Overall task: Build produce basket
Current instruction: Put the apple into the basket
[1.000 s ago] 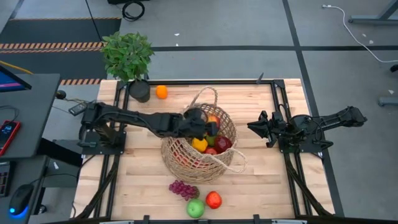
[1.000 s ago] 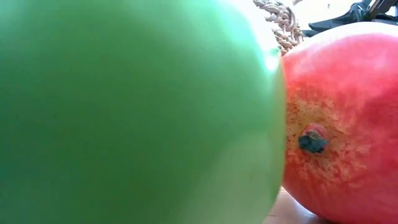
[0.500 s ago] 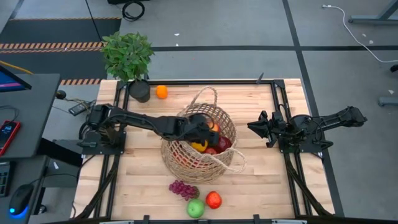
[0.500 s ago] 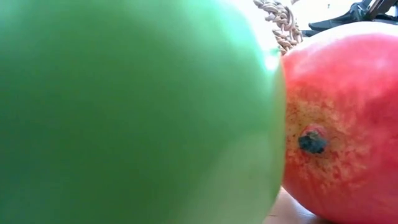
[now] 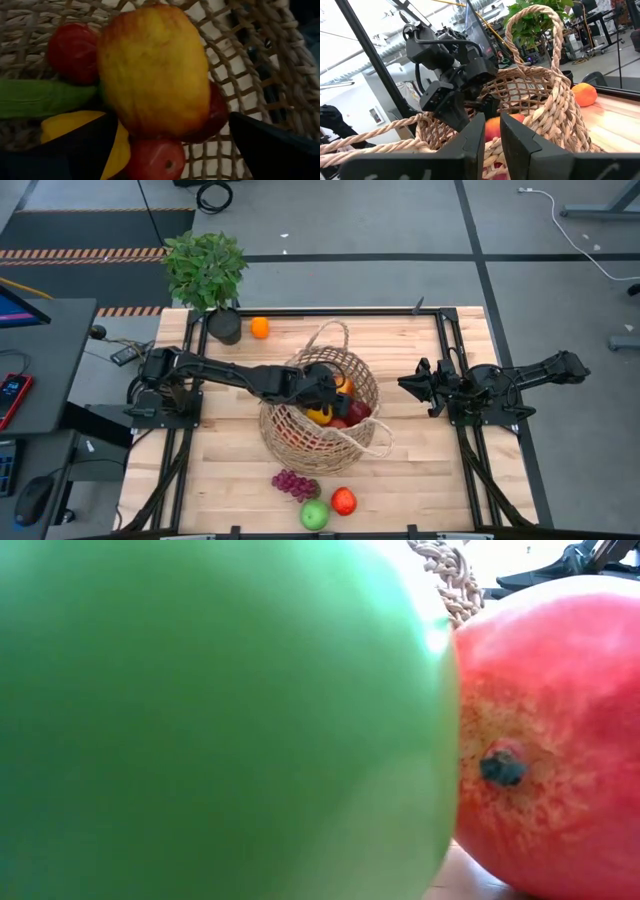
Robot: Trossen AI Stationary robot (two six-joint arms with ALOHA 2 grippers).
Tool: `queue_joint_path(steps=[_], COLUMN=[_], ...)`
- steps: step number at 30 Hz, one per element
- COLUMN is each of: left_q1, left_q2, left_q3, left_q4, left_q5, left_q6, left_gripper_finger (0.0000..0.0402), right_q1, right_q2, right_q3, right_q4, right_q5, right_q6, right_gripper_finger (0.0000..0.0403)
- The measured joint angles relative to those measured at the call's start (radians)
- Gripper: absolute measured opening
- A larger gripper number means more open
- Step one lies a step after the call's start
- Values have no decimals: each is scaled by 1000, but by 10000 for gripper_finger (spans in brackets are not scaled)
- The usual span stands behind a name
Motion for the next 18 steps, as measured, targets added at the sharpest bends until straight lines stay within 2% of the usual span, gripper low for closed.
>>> queue_joint_path(steps=[8, 13, 18], left_q1=[6, -2, -2], left_q2=[-11, -65, -112], left_q3=[0, 2, 1], left_q4=[32, 248, 324], left_q5=[35, 26, 29], left_q6=[-1, 233, 348], left_gripper_finger=[397, 397, 397], right_q1=[0, 0, 0], right_q2=[0, 0, 0], right_q3=[0, 0, 0], right_q4=[0, 0, 0], right_q5=[0, 0, 0], right_q6=[0, 0, 0], right_gripper_finger=[64, 64, 64])
